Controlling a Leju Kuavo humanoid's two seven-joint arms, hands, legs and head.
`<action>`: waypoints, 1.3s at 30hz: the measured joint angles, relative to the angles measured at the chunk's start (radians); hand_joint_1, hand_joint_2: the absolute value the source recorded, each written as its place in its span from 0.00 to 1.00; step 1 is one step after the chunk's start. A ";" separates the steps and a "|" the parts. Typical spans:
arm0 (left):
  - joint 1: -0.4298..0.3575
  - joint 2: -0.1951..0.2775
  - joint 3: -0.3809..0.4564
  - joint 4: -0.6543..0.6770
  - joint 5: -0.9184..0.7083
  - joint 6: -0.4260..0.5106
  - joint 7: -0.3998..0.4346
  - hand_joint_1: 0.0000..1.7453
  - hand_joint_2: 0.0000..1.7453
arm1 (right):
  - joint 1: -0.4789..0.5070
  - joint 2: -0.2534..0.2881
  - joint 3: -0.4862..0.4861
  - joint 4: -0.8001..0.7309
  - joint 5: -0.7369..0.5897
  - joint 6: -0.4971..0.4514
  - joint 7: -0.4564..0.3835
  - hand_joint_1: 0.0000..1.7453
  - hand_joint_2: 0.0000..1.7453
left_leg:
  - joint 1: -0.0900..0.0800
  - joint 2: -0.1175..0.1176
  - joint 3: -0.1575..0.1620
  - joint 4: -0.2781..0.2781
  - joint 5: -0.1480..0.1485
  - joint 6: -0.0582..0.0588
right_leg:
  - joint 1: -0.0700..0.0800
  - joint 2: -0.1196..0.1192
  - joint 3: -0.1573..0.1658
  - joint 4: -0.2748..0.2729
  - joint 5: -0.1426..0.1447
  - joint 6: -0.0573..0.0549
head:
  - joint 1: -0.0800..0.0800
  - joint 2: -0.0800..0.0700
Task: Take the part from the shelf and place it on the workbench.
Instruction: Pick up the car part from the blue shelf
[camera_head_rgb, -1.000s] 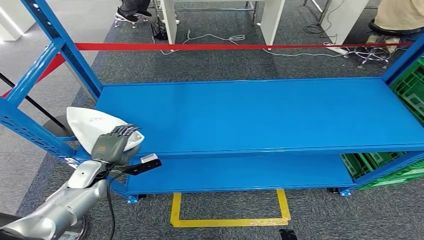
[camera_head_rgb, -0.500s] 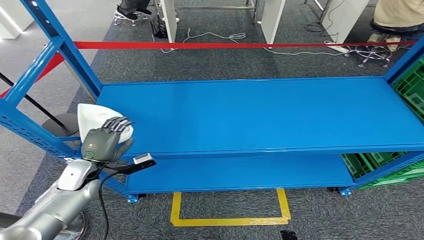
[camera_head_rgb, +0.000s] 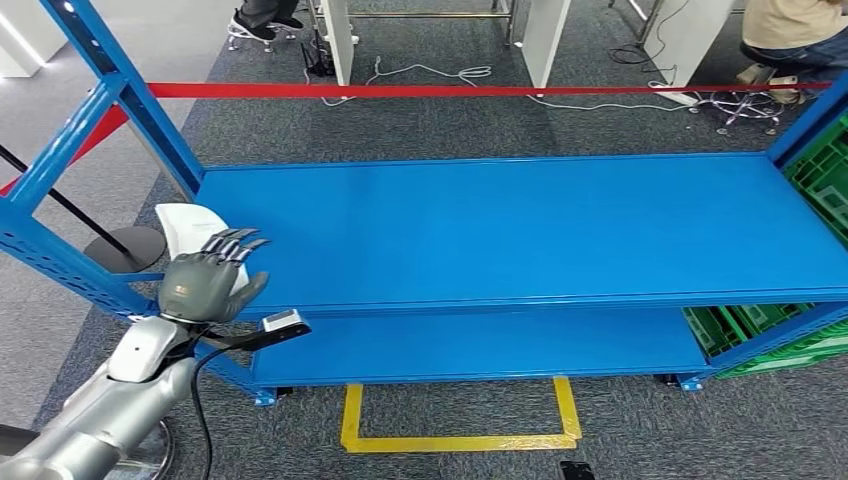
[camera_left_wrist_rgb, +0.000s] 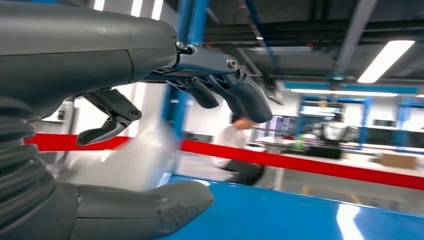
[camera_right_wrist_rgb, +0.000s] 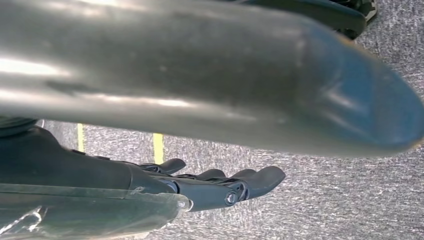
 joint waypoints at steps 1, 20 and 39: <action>-0.013 -0.008 -0.008 0.000 0.008 -0.012 -0.011 1.00 1.00 | 0.000 0.000 0.000 0.000 0.003 0.001 0.000 0.00 0.00 | 0.000 0.000 0.000 0.000 0.000 0.000 | 0.000 0.000 0.000 0.000 0.000 0.000 | 0.000 0.000; -0.353 -0.193 -0.360 -0.034 0.043 -0.206 0.004 1.00 1.00 | -0.004 0.005 0.006 0.000 0.028 0.006 0.006 0.00 0.00 | -0.002 0.000 -0.003 0.001 0.002 0.002 | -0.002 0.000 -0.002 0.000 0.003 0.003 | 0.000 0.000; -0.343 -0.147 -0.419 0.078 0.094 -0.211 0.029 1.00 1.00 | -0.002 0.005 0.005 0.000 0.013 0.007 -0.005 0.00 0.00 | -0.002 0.000 -0.004 0.001 0.002 0.002 | -0.002 0.000 -0.002 0.000 0.003 0.003 | 0.000 0.000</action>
